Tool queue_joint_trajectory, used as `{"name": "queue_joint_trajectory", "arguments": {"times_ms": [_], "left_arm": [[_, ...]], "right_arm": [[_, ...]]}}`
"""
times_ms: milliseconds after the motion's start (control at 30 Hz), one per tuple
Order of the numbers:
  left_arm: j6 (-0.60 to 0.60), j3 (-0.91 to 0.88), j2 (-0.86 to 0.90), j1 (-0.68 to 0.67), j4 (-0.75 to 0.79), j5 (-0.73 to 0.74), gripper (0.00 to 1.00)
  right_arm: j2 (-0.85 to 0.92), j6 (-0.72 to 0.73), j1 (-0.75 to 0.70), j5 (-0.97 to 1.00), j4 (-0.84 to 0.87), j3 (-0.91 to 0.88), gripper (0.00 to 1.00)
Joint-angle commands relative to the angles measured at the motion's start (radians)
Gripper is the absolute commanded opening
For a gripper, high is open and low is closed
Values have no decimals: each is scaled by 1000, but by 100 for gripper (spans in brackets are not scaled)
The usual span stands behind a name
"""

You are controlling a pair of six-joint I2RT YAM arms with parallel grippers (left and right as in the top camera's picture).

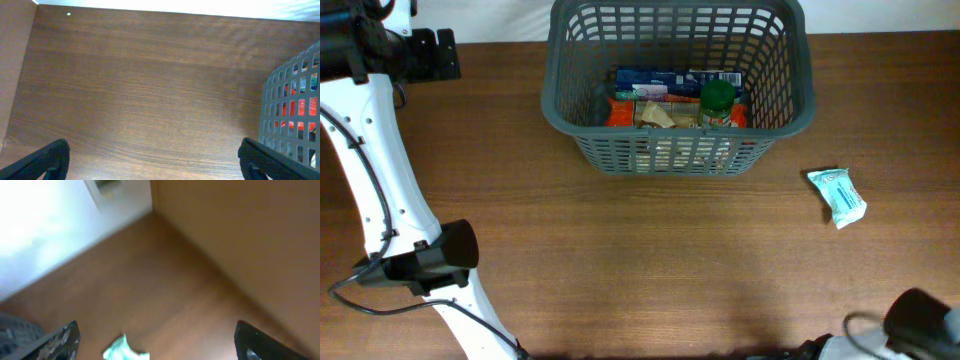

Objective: Pack container
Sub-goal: 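Release the jar and move the right gripper over the wipes pack, then lower the right gripper and grasp the light-green wipes pack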

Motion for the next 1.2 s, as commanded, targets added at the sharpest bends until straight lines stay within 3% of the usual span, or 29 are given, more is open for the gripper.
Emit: {"name": "queue_joint_trajectory", "arguments": {"times_ms": [0, 200, 333, 533, 700, 767, 867, 1167], "left_arm": [[-16, -2, 2, 5, -1, 0, 99], [-16, -3, 2, 5, -1, 0, 99], [-16, -3, 2, 5, -1, 0, 99], [-16, -3, 2, 5, -1, 0, 99], [-16, -2, 2, 5, -1, 0, 99], [-16, -3, 2, 5, -1, 0, 99], [-16, -3, 2, 5, -1, 0, 99], [-16, -3, 2, 5, -1, 0, 99]], "right_arm": [[96, 21, -30, -133, 32, -175, 91], [195, -64, 19, -148, 169, -481, 93], [238, -158, 51, -154, 273, -592, 93], [291, -385, 59, -301, 339, -634, 87], [317, -430, 66, -300, 335, -664, 83], [321, -467, 69, -300, 335, -686, 84], [322, -489, 81, -301, 335, -722, 92], [322, -548, 177, -205, 334, -833, 91]]}}
